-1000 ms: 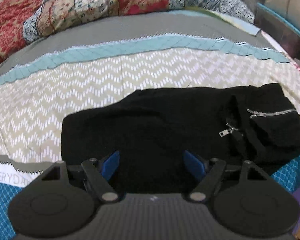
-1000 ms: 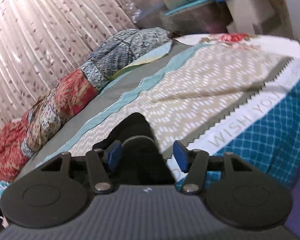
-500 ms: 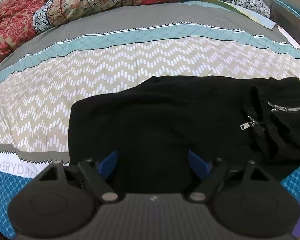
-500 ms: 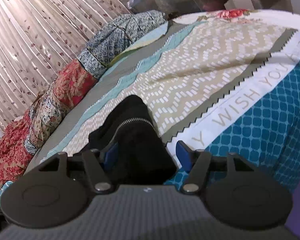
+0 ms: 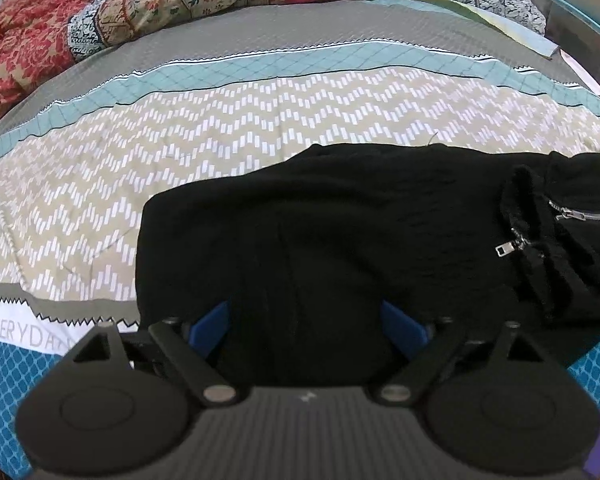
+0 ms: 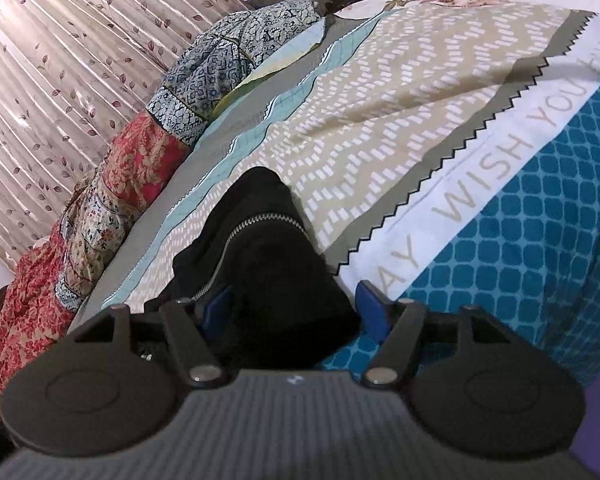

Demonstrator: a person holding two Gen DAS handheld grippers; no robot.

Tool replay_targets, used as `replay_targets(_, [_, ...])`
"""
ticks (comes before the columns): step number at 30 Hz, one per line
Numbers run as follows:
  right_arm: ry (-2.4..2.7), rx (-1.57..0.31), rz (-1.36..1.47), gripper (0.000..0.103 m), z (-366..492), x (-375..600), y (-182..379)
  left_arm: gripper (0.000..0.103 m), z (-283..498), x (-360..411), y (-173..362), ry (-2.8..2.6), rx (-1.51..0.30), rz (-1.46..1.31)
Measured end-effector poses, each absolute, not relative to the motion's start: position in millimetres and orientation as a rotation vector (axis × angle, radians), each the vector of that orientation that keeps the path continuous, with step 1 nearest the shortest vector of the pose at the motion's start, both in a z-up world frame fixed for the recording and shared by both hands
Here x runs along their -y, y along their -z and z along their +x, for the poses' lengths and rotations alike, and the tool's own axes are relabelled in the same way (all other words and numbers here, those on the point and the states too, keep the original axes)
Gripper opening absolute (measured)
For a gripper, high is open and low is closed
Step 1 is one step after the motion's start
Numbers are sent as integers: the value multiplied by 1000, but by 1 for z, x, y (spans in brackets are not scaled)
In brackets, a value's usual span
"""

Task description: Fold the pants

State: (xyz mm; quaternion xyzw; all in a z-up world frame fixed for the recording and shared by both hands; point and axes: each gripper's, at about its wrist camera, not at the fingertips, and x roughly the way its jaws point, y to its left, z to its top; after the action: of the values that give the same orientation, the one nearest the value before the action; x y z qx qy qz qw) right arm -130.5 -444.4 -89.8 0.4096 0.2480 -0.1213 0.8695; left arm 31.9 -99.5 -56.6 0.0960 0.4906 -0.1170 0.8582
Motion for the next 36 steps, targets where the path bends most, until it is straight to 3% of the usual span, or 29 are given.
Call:
replay_targets(10, [266,-476,936,72,-140,447,99,102,39,90,68,234,-1046,154])
replay_targets(17, [246,-426,1001,73,-149,452,103,103,37,84,75,261,-1034,129])
replay_targets(30, [232,-403,1012,87,-149,445,101,103,30,74,78,314,-1004,99])
replay_targets(36, [206,-418,998,88,-148,443,101,103,22,73,79,328,-976,99])
